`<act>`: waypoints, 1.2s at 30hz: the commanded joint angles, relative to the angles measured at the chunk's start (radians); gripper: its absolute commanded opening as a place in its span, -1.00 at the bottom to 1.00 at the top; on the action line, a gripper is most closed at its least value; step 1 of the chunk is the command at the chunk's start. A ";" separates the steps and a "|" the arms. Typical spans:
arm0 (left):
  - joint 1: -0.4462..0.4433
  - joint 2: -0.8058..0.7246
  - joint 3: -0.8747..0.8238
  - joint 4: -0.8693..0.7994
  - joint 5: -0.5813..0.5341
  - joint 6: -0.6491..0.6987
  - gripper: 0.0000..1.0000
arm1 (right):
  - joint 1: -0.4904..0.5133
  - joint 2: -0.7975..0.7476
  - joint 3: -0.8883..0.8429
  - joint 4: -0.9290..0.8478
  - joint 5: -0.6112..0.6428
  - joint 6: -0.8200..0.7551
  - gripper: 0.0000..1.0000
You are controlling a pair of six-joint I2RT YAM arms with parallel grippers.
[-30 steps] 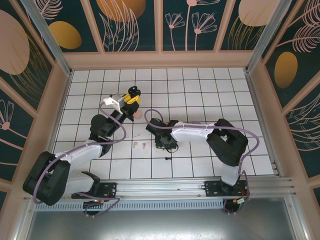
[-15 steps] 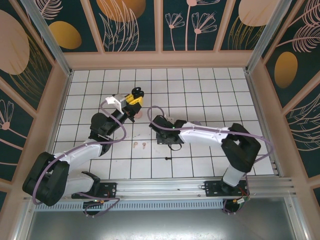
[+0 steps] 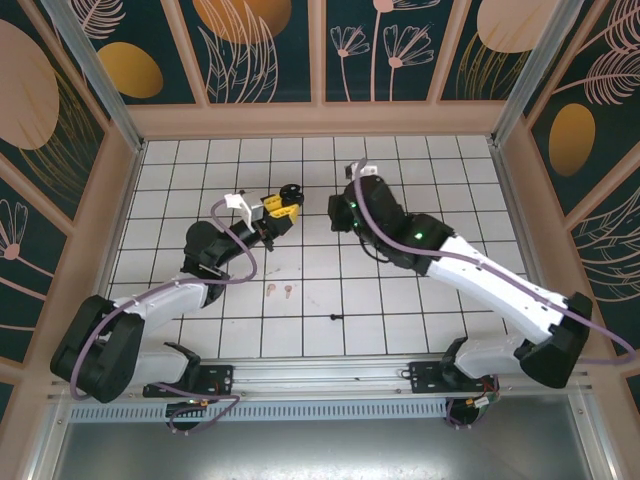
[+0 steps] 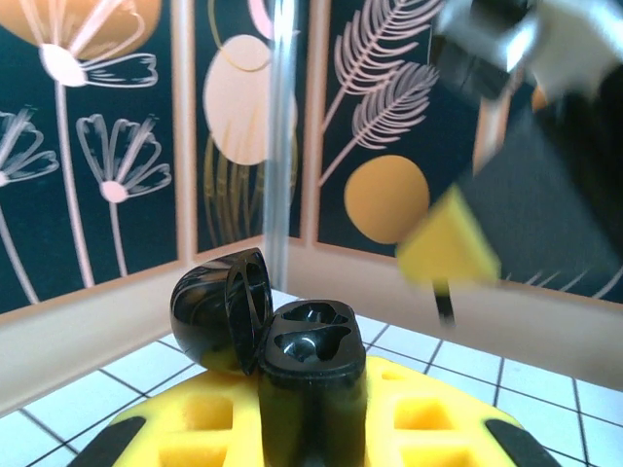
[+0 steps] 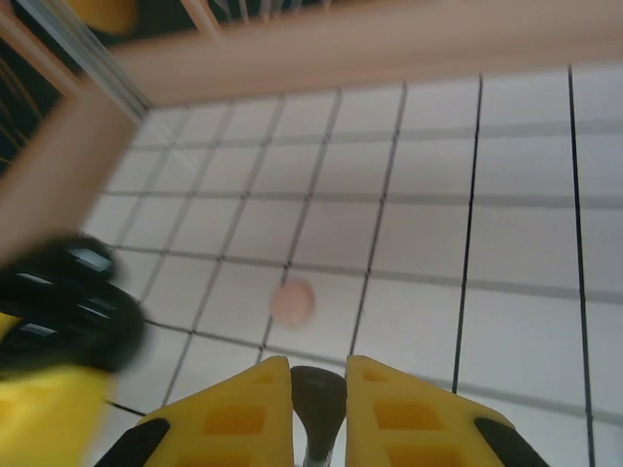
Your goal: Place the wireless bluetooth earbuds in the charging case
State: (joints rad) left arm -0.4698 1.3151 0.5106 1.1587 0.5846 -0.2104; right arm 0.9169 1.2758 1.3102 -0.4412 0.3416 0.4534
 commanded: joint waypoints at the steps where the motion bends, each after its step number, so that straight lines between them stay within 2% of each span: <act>1: -0.012 0.030 0.050 0.062 0.121 0.028 -1.00 | -0.004 -0.034 0.073 0.048 -0.006 -0.157 -0.67; 4: -0.039 0.055 0.081 0.047 0.154 0.069 -1.00 | -0.004 -0.045 0.092 0.095 -0.048 -0.227 -0.67; 10: -0.101 0.093 0.193 -0.091 0.198 0.173 -1.00 | -0.004 -0.077 0.044 0.207 -0.153 -0.315 -0.67; 19: -0.108 0.134 0.231 -0.032 0.213 0.130 -1.00 | -0.004 -0.123 -0.047 0.293 -0.201 -0.313 -0.68; 36: -0.108 0.130 0.229 0.012 0.202 0.094 -1.00 | -0.004 -0.176 -0.142 0.308 -0.220 -0.250 -0.72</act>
State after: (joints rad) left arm -0.5762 1.4475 0.7162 1.1183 0.7780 -0.0990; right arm 0.9169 1.1263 1.1824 -0.1707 0.1318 0.1818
